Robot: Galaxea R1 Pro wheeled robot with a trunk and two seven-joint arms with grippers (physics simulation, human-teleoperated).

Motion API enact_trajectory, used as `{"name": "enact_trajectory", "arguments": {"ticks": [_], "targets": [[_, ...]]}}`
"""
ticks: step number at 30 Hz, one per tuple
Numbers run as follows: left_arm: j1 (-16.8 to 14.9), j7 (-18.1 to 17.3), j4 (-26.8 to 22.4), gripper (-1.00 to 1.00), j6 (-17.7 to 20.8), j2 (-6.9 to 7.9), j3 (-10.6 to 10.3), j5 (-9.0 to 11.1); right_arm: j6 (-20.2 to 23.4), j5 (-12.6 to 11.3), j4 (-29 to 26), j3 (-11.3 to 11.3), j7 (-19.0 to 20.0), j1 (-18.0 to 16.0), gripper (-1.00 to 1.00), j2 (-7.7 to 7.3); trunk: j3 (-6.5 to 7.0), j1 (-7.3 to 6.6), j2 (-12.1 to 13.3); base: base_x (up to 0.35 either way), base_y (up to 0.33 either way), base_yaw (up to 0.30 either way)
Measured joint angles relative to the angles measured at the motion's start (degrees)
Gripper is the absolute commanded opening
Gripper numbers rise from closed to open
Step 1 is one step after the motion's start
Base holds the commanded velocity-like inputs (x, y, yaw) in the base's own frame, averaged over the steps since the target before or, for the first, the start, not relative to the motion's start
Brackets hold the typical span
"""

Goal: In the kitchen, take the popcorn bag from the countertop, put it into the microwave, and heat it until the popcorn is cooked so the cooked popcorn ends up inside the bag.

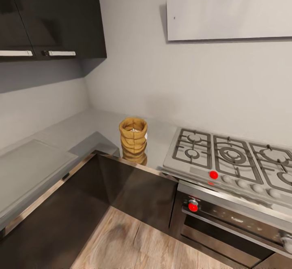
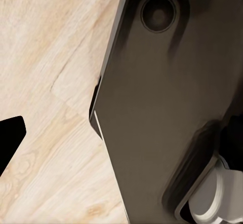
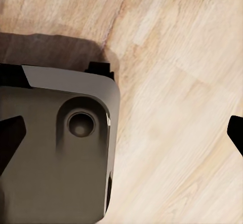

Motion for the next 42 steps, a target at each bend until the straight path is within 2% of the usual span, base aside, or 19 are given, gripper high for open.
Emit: {"name": "enact_trajectory", "arguments": {"ticks": [17,22,24,25,26,27,28,31,35,37,39,41,42], "targets": [[0.0,-0.01,0.05,1.0,0.01,-0.04,-0.05,-0.08,0.19,0.28,-0.04,-0.03,-0.02,0.0,1.0,-0.08,-0.11,0.0,0.0,0.0,0.0,0.0],[0.0,0.0,0.09,1.0,-0.01,-0.07,-0.08,-0.35,-0.11,0.54,-0.47,-0.23,0.3,-0.02,1.0,0.58,-0.11,0.0,0.0,0.0,0.0,0.0],[0.0,0.0,0.04,1.0,-0.02,-0.11,-0.08,-0.44,-0.15,0.54,-0.78,-0.2,0.67,-0.03,1.0,1.62,-0.11,0.0,0.0,0.0,0.0,0.0],[0.0,0.0,0.03,1.0,-0.03,-0.12,-0.08,-0.46,-0.12,0.66,-1.13,-0.12,0.76,-0.04,1.0,3.46,-0.11,0.0,0.0,0.0,0.0,0.0],[-0.01,0.03,0.05,1.0,-0.03,-0.13,-0.08,-0.47,0.16,0.82,-2.73,-0.01,0.82,-0.06,1.0,5.97,-0.11,0.0,0.0,0.0,0.0,0.0],[0.0,0.05,0.05,1.0,-0.03,-0.13,-0.08,-0.47,0.32,0.88,-4.13,0.02,0.81,-0.06,1.0,7.26,-0.11,0.0,0.0,0.0,0.0,0.0],[0.0,0.06,0.04,1.0,-0.03,-0.13,-0.1,-0.48,0.5,1.02,-6.28,0.2,0.78,-0.07,1.0,8.38,-0.11,0.0,0.0,0.0,0.0,0.0],[0.0,0.09,0.01,1.0,-0.03,-0.06,-0.09,-0.46,2.38,3.1,-11.87,2.13,0.77,-0.08,1.0,9.54,-0.11,0.0,0.0,0.0,0.0,0.0],[0.0,0.09,0.01,1.0,-0.03,-0.04,0.03,-0.1,14.51,4.06,-27.47,3.4,1.58,-0.1,1.0,11.02,-0.1,0.0,0.0,0.0,0.0,0.0],[0.0,0.1,0.02,1.0,-0.03,-0.04,0.07,-0.05,23.42,4.1,-38.39,3.58,5.46,-0.12,1.0,11.5,-0.1,0.0,0.0,0.0,0.0,0.0],[0.0,0.1,0.01,1.0,-0.03,-0.04,0.08,0.01,31.37,4.15,-48.3,4.06,8.29,-0.12,1.0,12.72,-0.1,0.0,0.0,0.0,0.0,0.0],[0.0,0.1,0.02,1.0,-0.03,-0.04,0.11,0.04,40.11,4.05,-60.15,6.62,9.8,-0.14,1.0,13.5,-0.1,-0.01,0.0,0.0,0.0,0.0],[0.0,0.1,0.01,1.0,-0.03,-0.04,0.1,0.05,42.49,4.03,-63.91,7.8,10.11,-0.14,1.0,13.63,-0.1,0.0,0.0,0.0,0.0,0.0]]}}
